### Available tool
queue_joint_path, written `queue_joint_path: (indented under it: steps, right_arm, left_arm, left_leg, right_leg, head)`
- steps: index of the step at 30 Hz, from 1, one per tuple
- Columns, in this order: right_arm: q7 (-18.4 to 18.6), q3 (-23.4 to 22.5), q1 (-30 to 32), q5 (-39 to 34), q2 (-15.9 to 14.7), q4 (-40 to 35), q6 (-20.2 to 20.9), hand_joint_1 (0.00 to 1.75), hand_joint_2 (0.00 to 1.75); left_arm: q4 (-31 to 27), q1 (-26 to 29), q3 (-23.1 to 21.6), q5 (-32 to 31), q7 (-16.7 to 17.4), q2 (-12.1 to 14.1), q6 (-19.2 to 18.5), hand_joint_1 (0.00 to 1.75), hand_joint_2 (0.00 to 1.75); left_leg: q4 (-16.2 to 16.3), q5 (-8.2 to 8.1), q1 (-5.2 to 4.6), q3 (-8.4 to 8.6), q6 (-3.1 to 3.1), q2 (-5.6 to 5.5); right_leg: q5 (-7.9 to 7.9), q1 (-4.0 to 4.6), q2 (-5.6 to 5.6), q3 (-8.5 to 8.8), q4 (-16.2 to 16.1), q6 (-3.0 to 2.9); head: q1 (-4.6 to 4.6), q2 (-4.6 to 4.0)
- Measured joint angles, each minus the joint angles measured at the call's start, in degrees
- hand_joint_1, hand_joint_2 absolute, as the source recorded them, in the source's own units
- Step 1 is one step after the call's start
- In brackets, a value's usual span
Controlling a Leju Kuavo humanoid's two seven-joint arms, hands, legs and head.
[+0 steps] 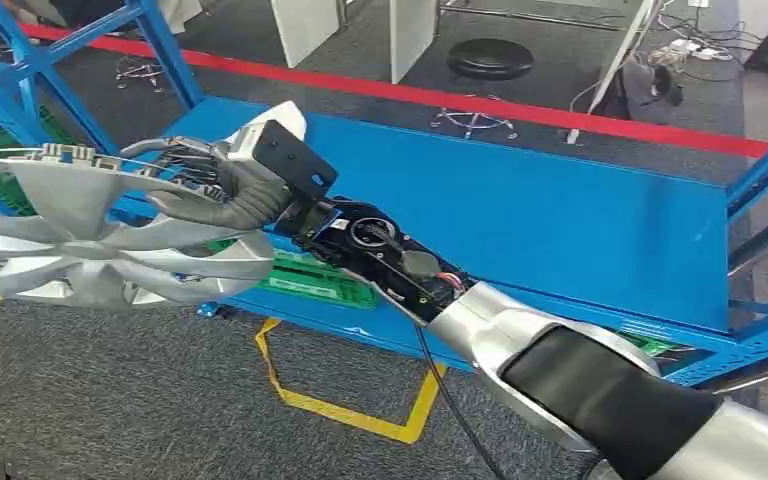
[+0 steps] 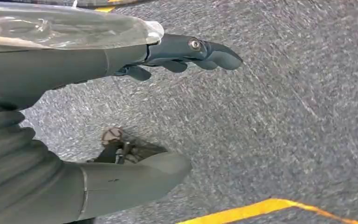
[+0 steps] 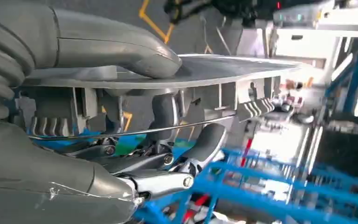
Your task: Take the parts from the cabinet and place them on the table.
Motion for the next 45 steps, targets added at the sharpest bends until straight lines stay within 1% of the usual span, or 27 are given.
queue_joint_path:
  steps: [1, 4, 5, 6, 9, 10, 11, 13, 14, 15, 16, 18, 20, 21, 23, 25, 26, 27, 29, 31, 32, 35, 38, 40, 41, 44, 45]
  right_arm:
    - [0.0, 0.0, -0.1, 0.1, 0.0, -0.1, 0.0, 1.75, 1.75]
    - [0.0, 0.0, 0.0, 0.6, 0.0, -0.2, -0.1, 1.75, 1.75]
    - [0.0, 0.0, 0.0, 0.7, 0.0, -0.3, -0.2, 1.75, 1.75]
    - [0.0, 0.0, 0.0, 0.8, 0.0, -0.3, -0.2, 1.75, 1.75]
    - [0.0, -0.1, 0.3, 0.8, -0.1, -0.3, -0.3, 1.75, 1.75]
    - [0.0, -0.1, 0.5, 0.8, -0.2, -0.3, -0.3, 1.75, 1.75]
    - [0.0, -0.1, 0.7, 0.8, -0.2, -0.3, -0.3, 1.75, 1.75]
    - [0.0, -0.1, 0.8, 0.9, -0.2, -0.3, -0.4, 1.75, 1.75]
    - [0.0, -0.1, 0.7, 0.9, -0.2, -0.3, -0.3, 1.75, 1.75]
    - [0.0, -0.1, 0.7, 0.9, -0.2, -0.3, -0.4, 1.75, 1.75]
    - [-0.1, -0.2, 0.7, 0.9, -0.2, -0.3, -0.3, 1.75, 1.75]
    - [-0.1, -0.3, 0.7, 0.9, -0.2, -0.3, -0.4, 1.75, 1.75]
    - [0.0, -0.3, 0.6, 1.0, -0.2, -0.3, -0.5, 1.75, 1.75]
    - [0.0, -0.3, 0.7, 1.0, -0.2, -0.3, -0.5, 1.75, 1.75]
    - [-0.3, -0.4, 0.4, 1.0, -0.2, -0.4, -0.6, 1.75, 1.75]
    - [-0.5, -0.5, 0.5, 1.3, -0.2, -0.4, -0.7, 1.75, 1.75]
    - [-0.5, -0.5, 0.6, 1.3, -0.2, -0.4, -0.7, 1.75, 1.75]
    - [-0.4, -0.5, 0.7, 1.5, -0.2, -0.4, -0.8, 1.75, 1.75]
    - [-0.3, -0.5, 0.7, 1.9, -0.2, -0.5, -1.1, 1.75, 1.75]
    - [0.2, -0.6, 0.7, 2.2, -0.3, -1.1, -1.3, 1.75, 1.75]
    - [0.8, -0.9, 0.9, 2.4, -0.4, -1.5, -1.4, 1.75, 1.75]
    - [2.4, -1.1, 2.2, 2.4, -0.8, -3.3, -1.7, 1.75, 1.75]
    - [3.6, -1.3, 3.4, 2.5, -1.6, -5.3, -1.8, 1.75, 1.75]
    - [4.1, -1.5, 4.4, 2.5, -2.2, -6.2, -1.9, 1.75, 1.75]
    - [4.3, -1.6, 4.9, 2.5, -2.5, -6.7, -1.9, 1.75, 1.75]
    - [4.6, -1.6, 5.5, 2.5, -3.0, -7.9, -2.0, 1.75, 1.75]
    - [4.6, -1.7, 5.4, 2.5, -3.0, -8.4, -1.9, 1.75, 1.75]
  left_arm:
    - [0.0, -0.1, 0.0, 0.0, 0.0, 0.0, 0.0, 0.00, 1.75]
    - [0.0, 0.1, 0.0, 0.0, 0.0, -0.1, 0.0, 0.00, 1.75]
    - [0.0, 0.2, 0.0, 0.0, 0.0, 0.0, 0.0, 0.00, 1.75]
    - [0.0, 0.2, 0.0, 0.0, 0.0, -0.1, 0.0, 0.00, 1.75]
    - [0.0, 0.0, 0.0, 0.0, 0.0, -0.1, 0.0, 0.00, 1.75]
    - [0.0, 0.1, 0.0, 0.0, 0.0, -0.1, 0.0, 0.00, 1.75]
    - [0.0, 0.1, 0.0, 0.0, 0.0, -0.1, 0.0, 0.00, 1.75]
    - [0.0, 0.2, 0.0, 0.0, 0.0, -0.2, 0.0, 0.00, 1.75]
    - [0.0, 0.1, 0.0, 0.0, 0.0, -0.2, 0.0, 0.00, 1.75]
    - [0.0, 0.1, 0.0, 0.0, 0.0, -0.3, 0.0, 0.00, 1.75]
    - [0.0, -0.1, 0.0, 0.0, 0.0, -0.4, 0.0, 0.00, 1.75]
    - [0.0, 0.0, 0.0, 0.0, 0.0, -0.2, 0.0, 0.00, 1.75]
    - [0.0, 0.4, 0.0, 0.0, 0.0, 0.0, 0.0, 0.00, 1.75]
    - [0.1, 0.5, 0.0, 0.0, 0.0, -0.3, 0.0, 0.00, 1.75]
    - [0.1, 0.1, 0.0, 0.0, 0.0, -0.1, 0.0, 0.00, 1.75]
    - [0.1, 0.0, 0.0, 0.0, 0.0, -0.3, 0.0, 0.00, 1.75]
    - [0.1, 0.2, 0.0, 0.0, 0.0, -0.4, 0.0, 0.00, 1.75]
    - [0.1, 0.3, 0.0, -0.1, 0.0, -0.4, 0.0, 0.00, 1.75]
    - [0.1, 0.3, 0.0, -0.4, 0.0, -0.3, 0.0, 0.00, 1.75]
    - [0.1, -0.2, 0.0, -0.8, 0.0, -0.3, -0.2, 0.00, 1.75]
    - [0.1, -0.3, 0.0, -1.0, 0.0, -0.4, -0.2, 0.00, 1.75]
    - [0.1, -0.1, 0.0, -1.4, 0.3, -0.4, -0.2, 0.00, 1.75]
    - [0.1, -0.2, 0.0, -1.4, 0.3, -0.5, -0.1, 0.00, 1.75]
    - [0.1, -0.3, 0.0, -1.4, 0.3, -0.6, -0.2, 0.00, 1.75]
    - [0.1, -0.2, 0.0, -1.4, 0.3, -0.7, -0.2, 0.00, 1.75]
    - [0.1, -0.1, 0.0, -1.4, 0.3, -0.9, -0.2, 0.00, 1.75]
    - [0.1, -0.2, 0.0, -1.4, 0.3, -0.9, -0.2, 0.00, 1.75]
  left_leg:
    - [0.0, 0.39, -0.30, 0.00, 1.06, -1.33]
    - [0.2, 0.14, -0.51, -0.16, 2.01, -3.02]
    - [0.0, 0.33, -0.01, 0.09, 2.48, -3.54]
    - [0.0, 0.32, -0.01, 0.13, 2.81, -3.92]
    - [0.0, 0.29, -0.19, 0.12, 3.37, -5.54]
    - [0.0, 0.28, -0.31, 0.14, 3.39, -6.17]
    - [0.0, 0.28, -0.33, 0.16, 3.39, -7.04]
    - [0.2, 0.26, -0.29, 0.22, 3.36, -8.64]
    - [0.3, 0.22, -0.27, 0.29, 3.27, -9.45]
    - [0.4, 0.13, -0.08, 0.08, 3.08, -10.14]
    - [0.7, 0.27, -0.39, -0.34, 2.72, -10.74]
    - [0.5, 0.73, 0.39, -1.03, 1.73, -12.29]
    - [0.1, 1.02, 0.40, -1.13, 1.03, -13.60]
    - [1.3, 0.22, 0.05, -1.72, 0.90, -9.89]
    - [9.2, -3.80, -0.11, -5.62, 0.47, -5.75]
    - [18.4, -6.87, -0.09, -10.28, 0.16, -4.50]
    - [19.4, -6.60, -0.07, -10.86, 0.13, -4.32]
    - [17.6, -5.34, -0.05, -10.05, 0.16, -4.24]
    - [7.5, -0.69, -0.13, -4.49, 0.44, -3.13]
    - [0.0, 0.62, -1.22, -0.26, 1.20, 1.02]
    - [0.1, 0.87, -1.13, -0.47, 2.07, -0.42]
    - [0.0, 0.73, -1.09, -0.34, 2.86, -2.22]
    - [-0.2, 0.69, -0.62, 0.02, 3.98, -3.82]
    - [-0.2, 0.64, -0.70, 0.04, 4.07, -5.29]
    - [-0.2, 0.64, -0.73, 0.08, 4.07, -6.10]
    - [0.1, 0.54, -0.62, 0.30, 3.92, -8.82]
    - [0.2, 0.41, -0.53, 0.25, 3.72, -9.54]
  right_leg:
    - [-0.19, 0.30, -0.36, -0.08, 0.1, 0.31]
    - [-0.55, 0.35, -1.77, 0.49, -0.1, 1.02]
    - [-1.14, 0.08, -1.31, 0.18, 0.2, 1.51]
    - [-2.64, -0.03, 0.90, -0.57, 2.2, 1.68]
    - [-9.33, -0.02, 3.41, -7.11, 17.0, 1.70]
    - [-10.01, -0.01, 3.51, -8.78, 20.2, 1.64]
    - [-9.17, -0.01, 3.52, -9.13, 20.3, 1.47]
    - [-4.36, -0.03, 3.93, -6.06, 12.9, 1.09]
    - [-1.24, -0.04, 5.17, -3.49, 7.0, 0.86]
    - [0.27, -0.43, 8.89, -1.82, 2.4, 0.57]
    - [0.05, -0.91, 10.26, -1.11, 1.5, 0.62]
    - [-0.26, -0.20, 8.96, -0.78, 1.3, 0.60]
    - [0.18, -0.95, 7.17, -0.10, 0.4, -0.19]
    - [0.36, -0.80, 6.43, 0.18, 0.1, -0.41]
    - [0.43, -0.46, 4.89, 0.15, 0.0, -0.67]
    - [0.25, -0.29, 2.95, 0.13, 0.0, -0.87]
    - [0.21, -0.26, 2.12, 0.15, 0.0, -0.86]
    - [0.13, -0.26, 1.46, 0.15, 0.0, -0.86]
    - [-0.11, -0.25, 0.03, 0.28, 0.0, -0.67]
    - [-0.62, 0.47, -1.12, 0.33, 0.2, -0.06]
    - [-0.69, 0.50, -1.80, 0.49, 0.0, 0.13]
    - [-1.29, 0.57, -3.48, 1.22, -0.1, 1.00]
    - [-6.42, 0.03, 2.61, -2.66, 8.5, 1.45]
    - [-10.00, 0.08, 3.61, -7.60, 18.5, 1.60]
    - [-10.03, 0.08, 3.63, -8.92, 20.5, 1.59]
    - [-2.55, -0.07, 4.40, -4.83, 9.7, 1.19]
    - [0.23, -0.27, 6.43, -2.69, 4.5, 1.06]
  head:
    - [0.02, 0.00]
    - [0.66, 0.02]
    - [0.63, 0.02]
    - [0.74, 0.02]
    - [1.25, 0.02]
    - [1.25, 0.02]
    - [1.25, 0.02]
    - [1.31, 0.02]
    - [1.42, 0.02]
    - [1.49, 0.02]
    - [0.96, 0.02]
    - [1.05, 0.02]
    - [1.38, 0.02]
    - [1.01, 0.00]
    - [0.33, 0.02]
    - [0.35, 0.02]
    - [0.26, 0.02]
    - [0.28, 0.02]
    - [0.26, 0.02]
    - [0.00, 0.02]
    - [0.48, 0.02]
    - [0.59, 0.02]
    - [0.83, 0.02]
    - [1.01, 0.02]
    - [0.96, 0.02]
    - [1.29, 0.02]
    - [1.44, 0.02]
